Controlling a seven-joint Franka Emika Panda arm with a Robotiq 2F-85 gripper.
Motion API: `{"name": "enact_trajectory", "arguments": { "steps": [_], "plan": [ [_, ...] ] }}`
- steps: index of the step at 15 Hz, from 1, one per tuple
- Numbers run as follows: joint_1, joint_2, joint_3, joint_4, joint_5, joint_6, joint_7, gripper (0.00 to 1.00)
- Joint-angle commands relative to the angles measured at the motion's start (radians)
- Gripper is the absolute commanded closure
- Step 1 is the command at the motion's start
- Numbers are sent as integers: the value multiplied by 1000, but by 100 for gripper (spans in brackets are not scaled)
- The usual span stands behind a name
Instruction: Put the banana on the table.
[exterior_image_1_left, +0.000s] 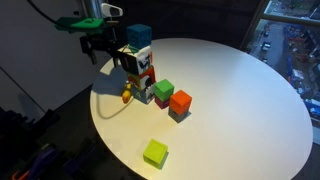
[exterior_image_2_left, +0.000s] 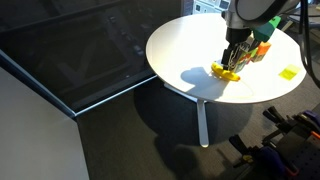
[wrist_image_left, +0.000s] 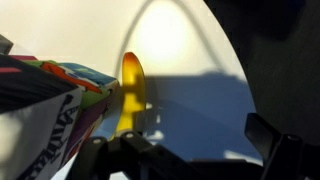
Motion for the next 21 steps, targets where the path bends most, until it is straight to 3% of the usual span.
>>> {"name": "enact_trajectory", "arguments": {
  "steps": [1, 13, 21],
  "plan": [
    [-3, -102, -2, -56, 22, -48, 44, 0],
    [-5, -295, -36, -100, 20, -227, 283, 0],
    [-15, -378, -54, -68, 57, -279, 309, 0]
  ]
}}
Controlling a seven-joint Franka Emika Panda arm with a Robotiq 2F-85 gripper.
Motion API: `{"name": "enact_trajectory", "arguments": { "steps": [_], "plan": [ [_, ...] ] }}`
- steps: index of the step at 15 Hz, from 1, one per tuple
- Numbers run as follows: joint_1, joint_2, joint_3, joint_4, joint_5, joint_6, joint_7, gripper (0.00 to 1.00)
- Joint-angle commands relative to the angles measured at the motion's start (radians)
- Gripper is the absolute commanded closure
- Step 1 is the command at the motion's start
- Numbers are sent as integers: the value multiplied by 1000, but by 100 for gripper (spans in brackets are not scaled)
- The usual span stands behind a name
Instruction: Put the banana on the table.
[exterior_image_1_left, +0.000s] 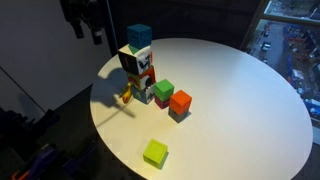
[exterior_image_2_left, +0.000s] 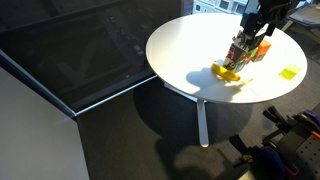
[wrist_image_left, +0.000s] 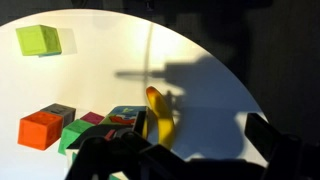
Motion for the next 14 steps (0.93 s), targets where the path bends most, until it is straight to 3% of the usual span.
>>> {"name": "enact_trajectory", "arguments": {
  "steps": [1, 14],
  "plan": [
    [-6, -52, -4, 16, 41, -40, 9, 0],
    [-10, -215, -5, 30, 60, -117, 23, 0]
  ]
}}
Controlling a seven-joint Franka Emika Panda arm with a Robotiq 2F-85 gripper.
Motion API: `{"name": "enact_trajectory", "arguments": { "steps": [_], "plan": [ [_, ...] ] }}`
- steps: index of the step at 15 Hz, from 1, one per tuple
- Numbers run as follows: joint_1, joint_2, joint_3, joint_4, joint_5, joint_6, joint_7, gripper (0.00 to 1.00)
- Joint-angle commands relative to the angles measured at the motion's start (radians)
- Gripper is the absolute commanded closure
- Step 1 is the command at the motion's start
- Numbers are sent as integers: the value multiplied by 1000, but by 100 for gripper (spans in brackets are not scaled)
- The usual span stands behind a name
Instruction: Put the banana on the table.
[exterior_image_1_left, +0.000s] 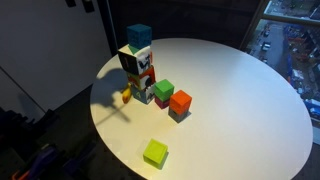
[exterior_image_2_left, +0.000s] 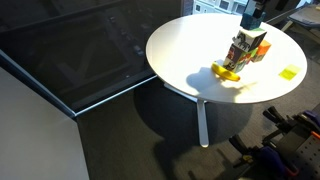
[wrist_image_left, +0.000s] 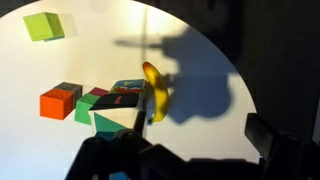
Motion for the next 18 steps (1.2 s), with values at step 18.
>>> {"name": "enact_trajectory", "arguments": {
  "steps": [18],
  "plan": [
    [-11, -216, -8, -34, 5, -245, -33, 0]
  ]
}}
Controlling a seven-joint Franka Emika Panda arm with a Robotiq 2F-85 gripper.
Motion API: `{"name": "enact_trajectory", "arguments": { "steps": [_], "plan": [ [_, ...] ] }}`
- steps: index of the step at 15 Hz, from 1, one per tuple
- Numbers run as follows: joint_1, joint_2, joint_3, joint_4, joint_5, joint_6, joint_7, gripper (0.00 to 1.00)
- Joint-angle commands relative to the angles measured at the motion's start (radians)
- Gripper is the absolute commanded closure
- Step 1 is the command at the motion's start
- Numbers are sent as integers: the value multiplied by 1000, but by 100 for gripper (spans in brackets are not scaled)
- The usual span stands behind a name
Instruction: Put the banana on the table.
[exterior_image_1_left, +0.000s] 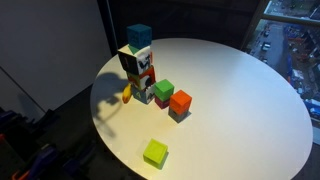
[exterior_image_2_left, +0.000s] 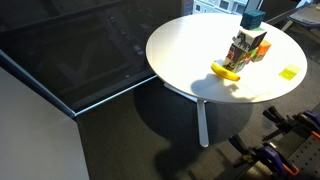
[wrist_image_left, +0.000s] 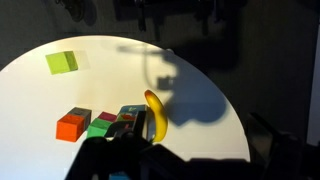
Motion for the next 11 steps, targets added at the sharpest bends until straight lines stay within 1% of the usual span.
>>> {"name": "enact_trajectory", "arguments": {
  "steps": [1, 2, 11],
  "plan": [
    [-5, -28, -7, -17, 4, -2, -28, 0],
    [-5, -4, 3, -3, 2, -2, -4, 0],
    [-5, -6, 2, -7, 2, -2, -7, 0]
  ]
}}
